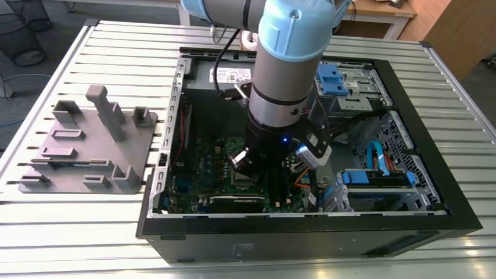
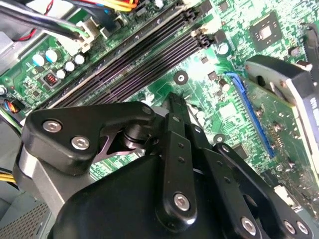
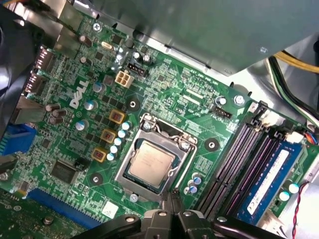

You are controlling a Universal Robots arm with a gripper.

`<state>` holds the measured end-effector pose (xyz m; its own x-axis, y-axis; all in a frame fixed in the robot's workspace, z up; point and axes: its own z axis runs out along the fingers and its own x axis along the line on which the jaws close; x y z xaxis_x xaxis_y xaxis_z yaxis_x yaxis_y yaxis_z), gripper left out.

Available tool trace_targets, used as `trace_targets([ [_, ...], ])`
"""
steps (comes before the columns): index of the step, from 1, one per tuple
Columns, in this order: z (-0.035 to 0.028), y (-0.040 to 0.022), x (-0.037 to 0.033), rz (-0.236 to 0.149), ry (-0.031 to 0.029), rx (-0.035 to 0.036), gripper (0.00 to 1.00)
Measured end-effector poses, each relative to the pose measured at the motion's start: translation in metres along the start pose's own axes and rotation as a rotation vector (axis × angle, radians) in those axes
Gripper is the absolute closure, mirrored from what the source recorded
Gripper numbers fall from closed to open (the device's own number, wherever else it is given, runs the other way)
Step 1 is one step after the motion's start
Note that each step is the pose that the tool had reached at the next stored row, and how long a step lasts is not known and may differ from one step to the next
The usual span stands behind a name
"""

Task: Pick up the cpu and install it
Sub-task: 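Install the first cpu locking lever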

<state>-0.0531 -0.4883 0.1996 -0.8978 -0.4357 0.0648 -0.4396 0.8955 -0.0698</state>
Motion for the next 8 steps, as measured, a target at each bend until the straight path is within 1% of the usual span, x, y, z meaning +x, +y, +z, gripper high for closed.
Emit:
trace_targets([
  [3,0.0000,0.0031,0.0011,0.001,-0.0011,0.0002,0.89],
  [8,0.0000,0.0030,0.0018,0.006,-0.0001,0.0019,0.89],
])
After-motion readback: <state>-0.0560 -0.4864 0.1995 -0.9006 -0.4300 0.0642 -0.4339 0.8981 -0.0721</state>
